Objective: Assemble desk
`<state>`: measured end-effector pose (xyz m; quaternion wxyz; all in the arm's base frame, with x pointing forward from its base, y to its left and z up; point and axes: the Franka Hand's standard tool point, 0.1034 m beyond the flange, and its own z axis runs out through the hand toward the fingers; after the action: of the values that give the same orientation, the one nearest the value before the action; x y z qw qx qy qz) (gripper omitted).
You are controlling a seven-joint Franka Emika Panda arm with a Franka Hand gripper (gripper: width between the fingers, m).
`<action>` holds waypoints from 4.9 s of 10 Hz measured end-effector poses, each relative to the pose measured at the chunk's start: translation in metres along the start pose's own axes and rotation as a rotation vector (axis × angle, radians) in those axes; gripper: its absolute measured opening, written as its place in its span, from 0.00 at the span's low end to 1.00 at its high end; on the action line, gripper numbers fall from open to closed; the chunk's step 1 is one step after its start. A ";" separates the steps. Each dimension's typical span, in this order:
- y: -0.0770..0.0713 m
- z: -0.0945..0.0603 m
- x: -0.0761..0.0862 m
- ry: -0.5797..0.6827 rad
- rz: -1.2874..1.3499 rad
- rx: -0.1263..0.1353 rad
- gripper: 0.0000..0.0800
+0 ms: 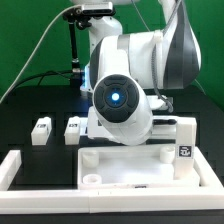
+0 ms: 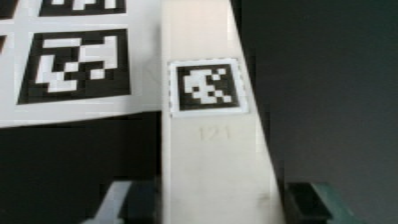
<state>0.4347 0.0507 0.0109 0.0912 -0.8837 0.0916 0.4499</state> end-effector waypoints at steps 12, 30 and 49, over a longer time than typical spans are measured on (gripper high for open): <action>0.006 -0.207 -0.021 0.676 -0.058 0.232 0.36; 0.049 -0.250 -0.011 1.495 -0.009 0.001 0.36; 0.053 -0.232 0.022 1.554 0.009 -0.054 0.36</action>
Offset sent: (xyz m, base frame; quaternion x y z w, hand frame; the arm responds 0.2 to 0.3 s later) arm 0.0532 -0.0272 0.0954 0.0569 0.0282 0.0410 0.9971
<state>0.6147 -0.0585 0.1232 -0.0227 -0.9470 0.1216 -0.2965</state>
